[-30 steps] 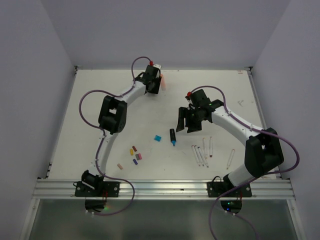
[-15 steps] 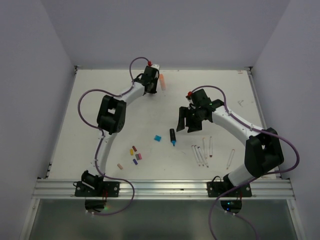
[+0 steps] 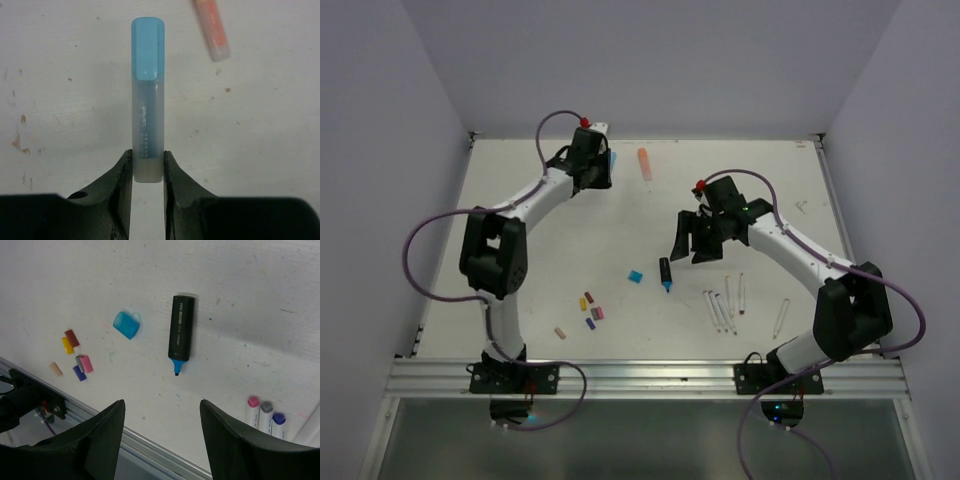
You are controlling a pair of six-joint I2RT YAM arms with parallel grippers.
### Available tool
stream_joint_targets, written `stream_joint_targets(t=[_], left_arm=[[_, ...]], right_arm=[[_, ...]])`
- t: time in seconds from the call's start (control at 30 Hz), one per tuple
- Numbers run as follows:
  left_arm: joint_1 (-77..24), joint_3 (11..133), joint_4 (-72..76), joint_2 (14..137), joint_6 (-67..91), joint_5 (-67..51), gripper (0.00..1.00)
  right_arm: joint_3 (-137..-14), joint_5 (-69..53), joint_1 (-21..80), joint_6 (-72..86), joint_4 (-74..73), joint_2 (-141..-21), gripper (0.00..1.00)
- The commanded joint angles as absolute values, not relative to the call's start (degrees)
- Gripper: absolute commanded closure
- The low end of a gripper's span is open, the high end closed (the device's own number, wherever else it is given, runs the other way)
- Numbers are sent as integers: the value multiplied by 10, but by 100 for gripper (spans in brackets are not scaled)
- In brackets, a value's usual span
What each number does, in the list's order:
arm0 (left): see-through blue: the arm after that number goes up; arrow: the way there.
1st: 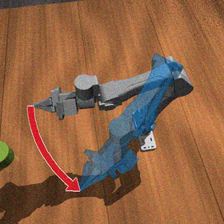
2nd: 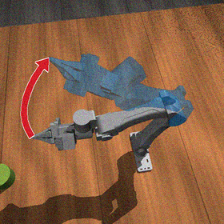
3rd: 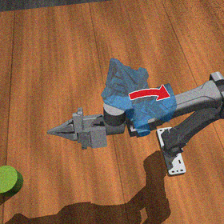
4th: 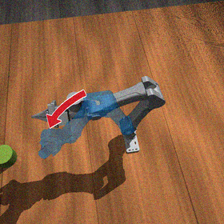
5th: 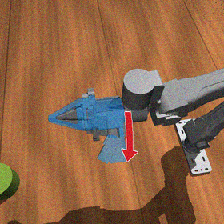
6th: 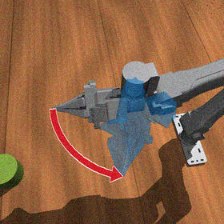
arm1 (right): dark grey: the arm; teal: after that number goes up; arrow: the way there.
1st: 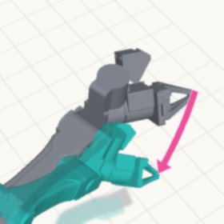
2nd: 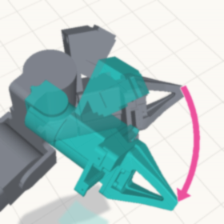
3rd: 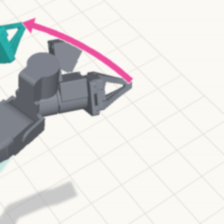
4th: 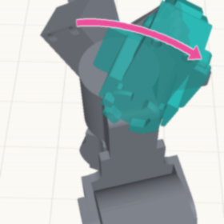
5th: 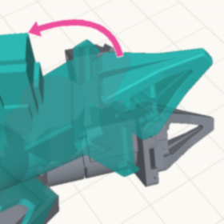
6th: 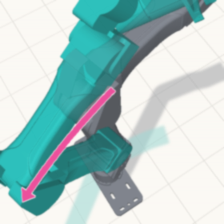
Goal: Open the pen caps
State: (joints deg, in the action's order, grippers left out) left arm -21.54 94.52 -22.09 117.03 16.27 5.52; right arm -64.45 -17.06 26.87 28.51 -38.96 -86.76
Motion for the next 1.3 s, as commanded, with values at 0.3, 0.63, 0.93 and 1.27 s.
stream_joint_targets(t=[0.3, 0.63, 0.93, 1.27], left_arm=[[-299, 646, -208, 794, 270, -105, 100], [-346, 536, -229, 657, 347, -102, 100], [-357, 557, -246, 659, 359, -78, 100], [-359, 576, -248, 668, 356, -77, 100]], right_arm=[[-667, -305, 266, 364, -303, -840, 35], [-615, -347, 266, 467, -172, -801, 36], [-592, -319, 305, 579, -55, -798, 43], [-624, -283, 341, 616, -36, -849, 48]])
